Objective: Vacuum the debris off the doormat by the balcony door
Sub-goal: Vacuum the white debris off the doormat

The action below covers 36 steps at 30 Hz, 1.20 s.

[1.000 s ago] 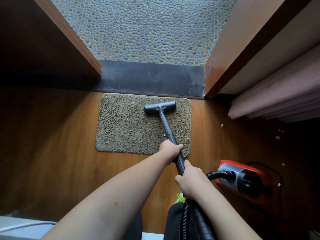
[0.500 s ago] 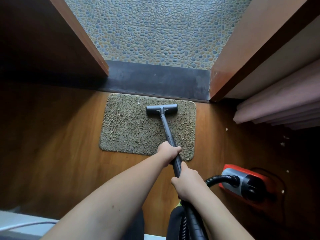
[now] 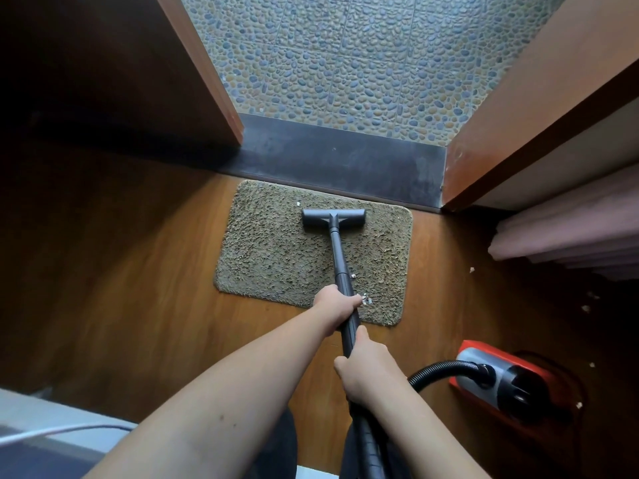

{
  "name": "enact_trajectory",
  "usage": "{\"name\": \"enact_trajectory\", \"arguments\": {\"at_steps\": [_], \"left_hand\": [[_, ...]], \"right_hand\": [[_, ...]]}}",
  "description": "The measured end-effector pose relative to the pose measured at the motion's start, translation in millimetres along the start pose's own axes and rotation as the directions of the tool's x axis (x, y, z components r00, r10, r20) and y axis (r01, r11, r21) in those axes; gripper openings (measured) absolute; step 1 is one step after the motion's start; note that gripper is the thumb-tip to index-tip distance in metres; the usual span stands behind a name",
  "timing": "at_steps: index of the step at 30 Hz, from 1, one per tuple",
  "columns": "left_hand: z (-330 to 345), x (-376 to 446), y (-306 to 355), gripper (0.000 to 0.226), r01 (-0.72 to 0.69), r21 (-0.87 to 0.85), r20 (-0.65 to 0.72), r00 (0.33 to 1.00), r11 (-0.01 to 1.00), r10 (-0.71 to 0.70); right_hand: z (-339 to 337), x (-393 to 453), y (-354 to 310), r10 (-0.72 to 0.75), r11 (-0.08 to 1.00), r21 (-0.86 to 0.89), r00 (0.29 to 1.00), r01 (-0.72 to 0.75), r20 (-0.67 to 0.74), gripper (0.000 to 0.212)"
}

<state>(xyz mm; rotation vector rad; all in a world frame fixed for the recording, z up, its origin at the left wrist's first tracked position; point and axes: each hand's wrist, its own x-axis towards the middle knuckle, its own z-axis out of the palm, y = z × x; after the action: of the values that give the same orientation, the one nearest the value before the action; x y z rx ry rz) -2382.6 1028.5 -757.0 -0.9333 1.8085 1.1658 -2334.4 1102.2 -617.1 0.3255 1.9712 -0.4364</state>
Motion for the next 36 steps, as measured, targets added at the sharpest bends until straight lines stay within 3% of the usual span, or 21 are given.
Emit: {"name": "enact_trajectory", "arguments": {"at_steps": [20,29,36], "left_hand": [[-41.0,-3.4,-33.3,0.038,0.058,-0.103,-0.117,0.991,0.993,-0.07],[-26.5,-5.0,-38.6,0.029,0.015,-0.083,-0.1,0.995,0.996,-0.023],[-35.4,12.3,-18.9,0.037,0.01,-0.094,-0.09,0.996,0.996,-0.018]], "right_hand": [[22.6,-5.7,-16.2,-0.134,0.985,-0.105,0.991,0.136,0.029,0.062],[28.2,-9.0,-6.5,-0.124,0.986,-0.111,0.992,0.125,0.017,0.071],[14.0,7.4,-18.9,-0.124,0.987,-0.104,0.992,0.122,-0.013,0.068]]}}
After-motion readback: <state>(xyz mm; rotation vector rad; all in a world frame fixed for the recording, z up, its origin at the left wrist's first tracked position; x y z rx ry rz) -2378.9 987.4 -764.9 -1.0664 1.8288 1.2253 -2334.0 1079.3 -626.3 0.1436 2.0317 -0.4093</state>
